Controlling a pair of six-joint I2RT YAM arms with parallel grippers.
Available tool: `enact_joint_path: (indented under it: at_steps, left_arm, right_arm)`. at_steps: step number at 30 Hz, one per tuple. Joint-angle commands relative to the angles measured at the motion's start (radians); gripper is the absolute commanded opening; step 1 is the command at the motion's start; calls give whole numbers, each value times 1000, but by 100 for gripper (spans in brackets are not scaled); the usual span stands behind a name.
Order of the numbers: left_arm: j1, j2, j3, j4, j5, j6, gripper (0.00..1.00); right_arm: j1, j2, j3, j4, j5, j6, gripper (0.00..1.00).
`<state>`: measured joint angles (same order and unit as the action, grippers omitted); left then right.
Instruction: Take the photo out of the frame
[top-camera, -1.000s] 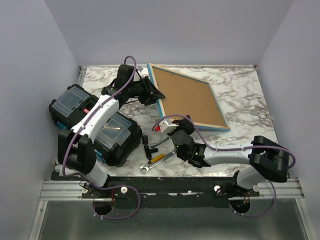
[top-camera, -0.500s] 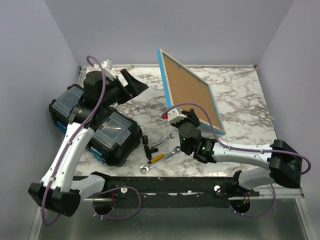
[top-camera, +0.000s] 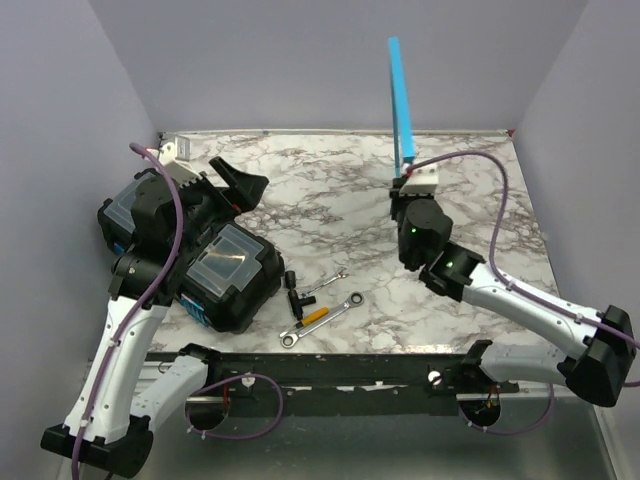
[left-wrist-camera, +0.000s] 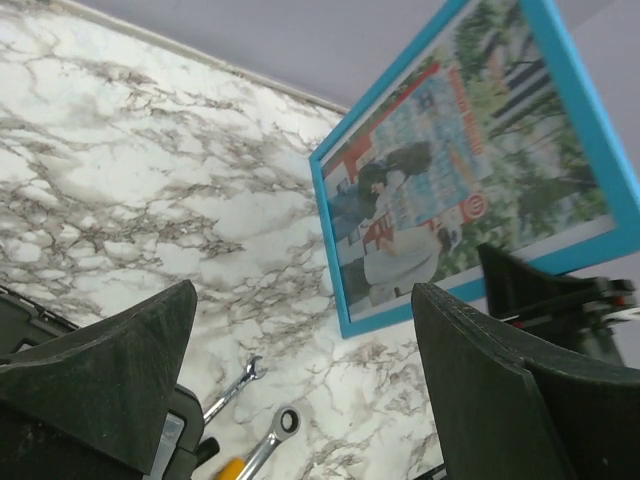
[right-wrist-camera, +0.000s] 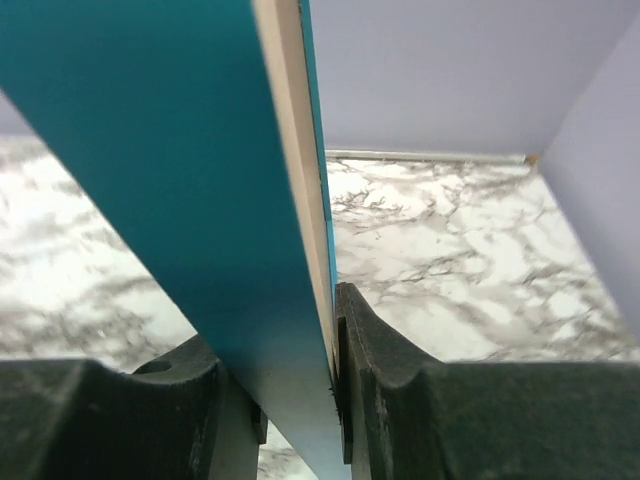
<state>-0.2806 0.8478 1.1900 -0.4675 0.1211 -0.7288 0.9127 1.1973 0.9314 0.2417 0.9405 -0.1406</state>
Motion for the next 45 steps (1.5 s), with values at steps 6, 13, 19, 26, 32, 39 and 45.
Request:
enact_joint_path:
  at_steps: [6,13,19,26,32,39,45]
  left_arm:
    - [3,19,-56,15,29,-8,89]
    - [3,27,-69,27,48,-19,89]
    - [1,21,-84,27,57,-23,89]
    - [-8,12,-123,44,71,-33,88]
    - [-17,12,-161,50,115,-19,88]
    - [-28,5,-194,49,172,1,88]
    - [-46,3,-194,26,198,27,88]
  right_arm:
    - [-170,-146,-92,-48,-223,621,1]
    - [-247,-241,-220,-65,-132,655,1]
    - [-487,-270,-332,-59,-346,693,1]
    - [-853,-206,-462,15,-787,797,1]
    - [-1120,-25,-506,134,-1161,878,1]
    - [-1203,262,-436,156,-1348,938,1]
    - [-1204,394,-357,117,-1379,929,1]
